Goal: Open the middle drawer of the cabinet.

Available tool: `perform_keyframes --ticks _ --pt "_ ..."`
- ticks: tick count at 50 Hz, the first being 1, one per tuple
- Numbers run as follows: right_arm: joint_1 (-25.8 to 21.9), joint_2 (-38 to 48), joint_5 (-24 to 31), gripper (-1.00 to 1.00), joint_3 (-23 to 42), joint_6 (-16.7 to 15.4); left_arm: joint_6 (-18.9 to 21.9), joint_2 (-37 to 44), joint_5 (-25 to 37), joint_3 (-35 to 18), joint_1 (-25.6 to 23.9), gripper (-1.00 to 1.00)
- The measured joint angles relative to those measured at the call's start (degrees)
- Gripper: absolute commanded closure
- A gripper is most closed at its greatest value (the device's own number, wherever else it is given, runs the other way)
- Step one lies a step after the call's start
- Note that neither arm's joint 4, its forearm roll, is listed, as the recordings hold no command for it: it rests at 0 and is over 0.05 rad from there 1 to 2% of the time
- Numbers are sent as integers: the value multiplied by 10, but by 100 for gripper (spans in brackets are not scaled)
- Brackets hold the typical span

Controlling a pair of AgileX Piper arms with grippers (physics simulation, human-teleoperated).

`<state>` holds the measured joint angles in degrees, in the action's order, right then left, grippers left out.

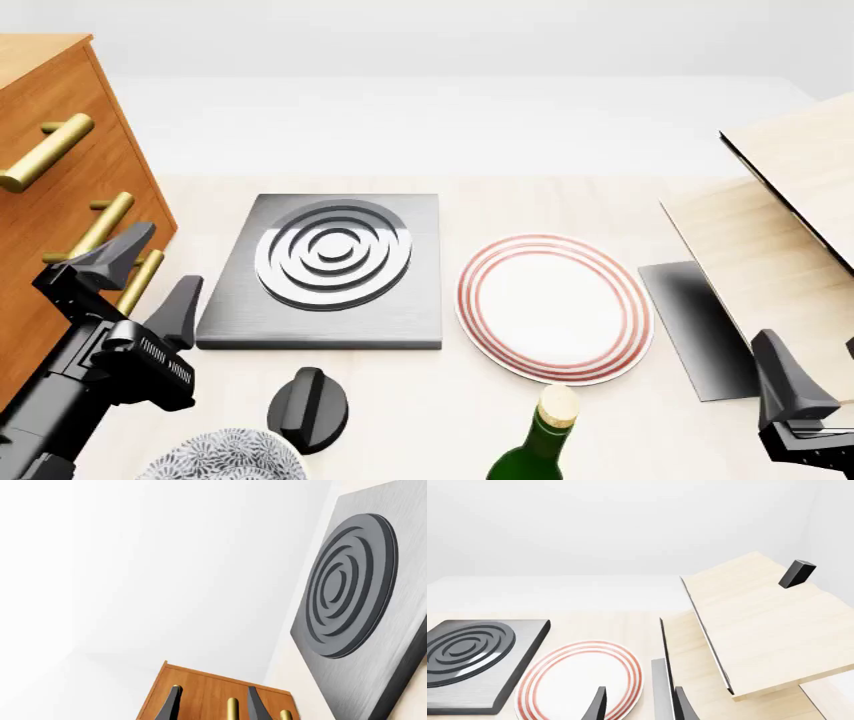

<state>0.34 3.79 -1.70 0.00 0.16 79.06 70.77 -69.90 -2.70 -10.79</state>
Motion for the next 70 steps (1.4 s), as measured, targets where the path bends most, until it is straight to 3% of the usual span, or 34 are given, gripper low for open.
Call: perform_keyframes --ticks 70 --pt "0 0 0 -100 0 0 53 97 0 -5 51 -100"
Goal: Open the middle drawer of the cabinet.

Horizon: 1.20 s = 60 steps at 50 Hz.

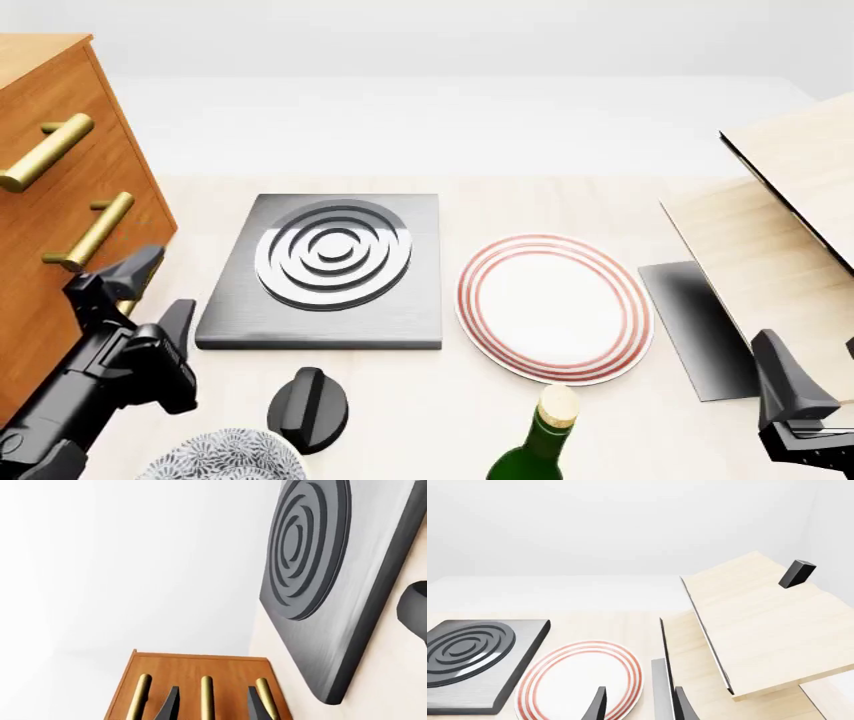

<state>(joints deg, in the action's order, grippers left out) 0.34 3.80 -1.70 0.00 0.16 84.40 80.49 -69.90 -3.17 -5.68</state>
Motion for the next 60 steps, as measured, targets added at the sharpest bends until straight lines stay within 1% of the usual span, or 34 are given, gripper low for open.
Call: perform_keyframes --ticks 15,35,60 --pt "0 0 0 -100 0 0 7 15 0 2 17 -100" --pt "0 0 0 -100 0 0 19 36 0 -14 51 -100" --pt "0 0 0 -100 0 0 17 64 0 -30 90 -100"
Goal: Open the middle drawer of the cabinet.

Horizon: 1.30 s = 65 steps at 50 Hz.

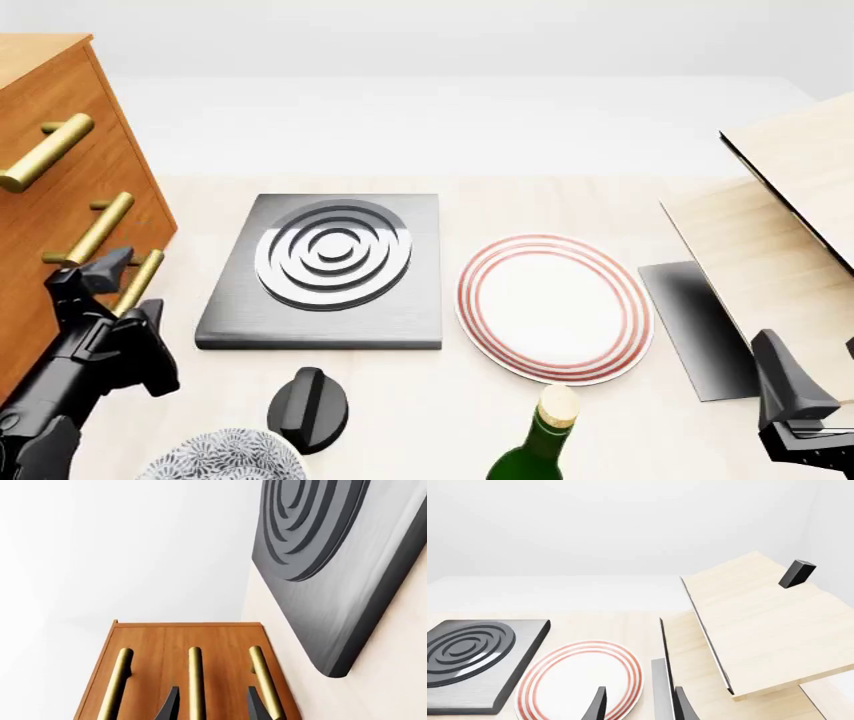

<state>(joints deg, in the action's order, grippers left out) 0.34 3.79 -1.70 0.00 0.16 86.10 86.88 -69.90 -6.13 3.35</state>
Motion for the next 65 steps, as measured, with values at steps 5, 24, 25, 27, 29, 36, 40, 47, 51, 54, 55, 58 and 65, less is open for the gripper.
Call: perform_keyframes --ticks 5,24,25,27,29,36,40,47,51,54,55,58,65 --pt "0 0 0 -100 0 0 2 3 0 -3 7 -100" --pt "0 0 0 -100 0 0 10 3 0 -14 27 -100" --pt "0 0 0 -100 0 0 10 3 0 -15 28 -100" --pt "0 0 0 -100 0 0 10 5 0 -16 30 -100" --pt "0 0 0 -100 0 0 11 6 0 -17 32 -100" --pt "0 0 0 -100 0 0 12 12 0 -19 40 -100" --pt "0 0 0 -100 0 0 12 16 0 -21 45 -100" --pt "0 0 0 -100 0 0 14 17 0 -22 51 -100" --pt "0 0 0 -100 0 0 16 18 0 -23 55 -100" --pt "0 0 0 -100 0 0 17 19 0 -25 59 -100" --pt "0 0 0 -100 0 0 17 20 0 -25 60 -100" --pt "0 0 0 -100 0 0 18 21 0 -27 64 -100" --pt "0 0 0 -100 0 0 19 27 0 -34 75 -100"
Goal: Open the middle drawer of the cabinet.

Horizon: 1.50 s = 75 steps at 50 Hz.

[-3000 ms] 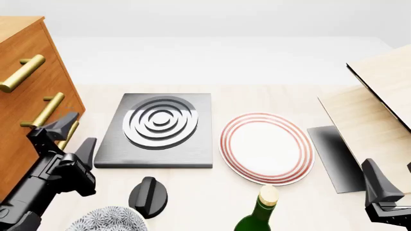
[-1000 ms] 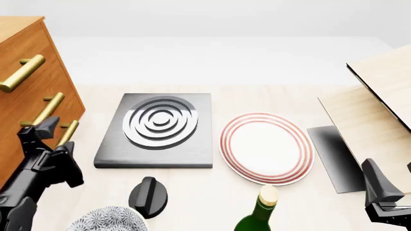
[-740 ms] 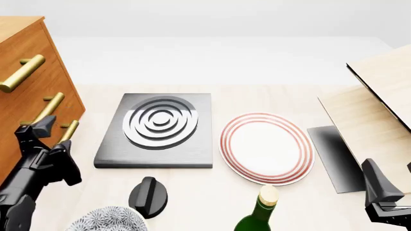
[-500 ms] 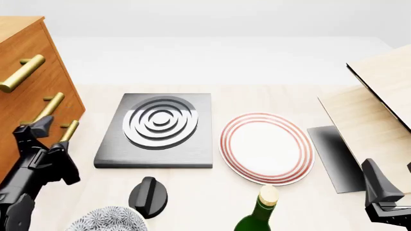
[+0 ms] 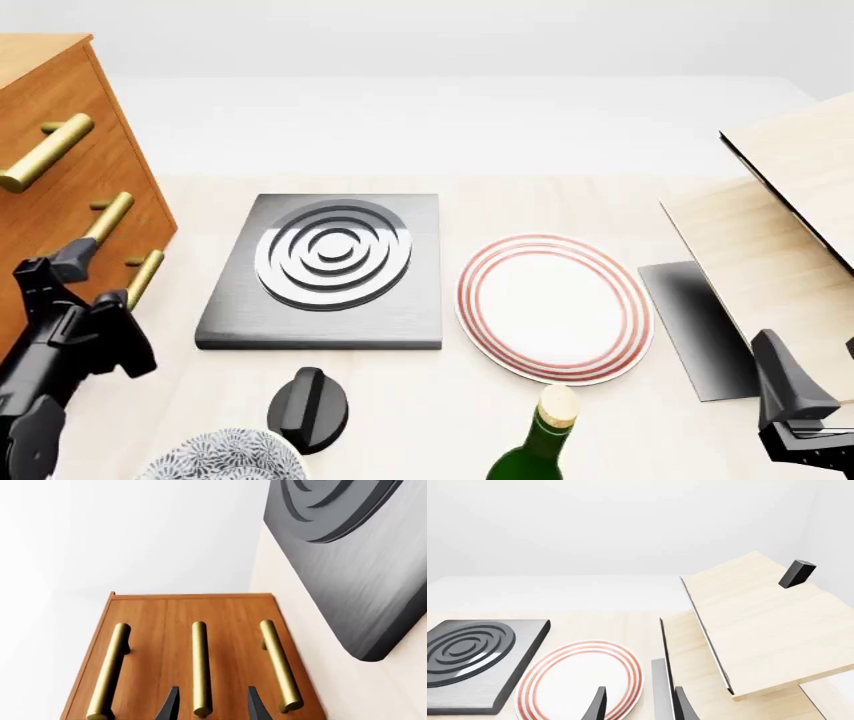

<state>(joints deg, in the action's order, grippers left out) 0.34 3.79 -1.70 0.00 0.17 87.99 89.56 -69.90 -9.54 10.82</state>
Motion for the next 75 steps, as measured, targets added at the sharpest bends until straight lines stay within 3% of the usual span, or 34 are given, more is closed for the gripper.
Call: perform_keyframes --ticks 55,56,75 --pt "0 0 0 -100 0 0 -8 68 0 -65 61 -100" --pt "0 0 0 -100 0 0 -8 68 0 -65 62 100" --pt "0 0 0 -100 0 0 -13 46 0 -69 52 100"
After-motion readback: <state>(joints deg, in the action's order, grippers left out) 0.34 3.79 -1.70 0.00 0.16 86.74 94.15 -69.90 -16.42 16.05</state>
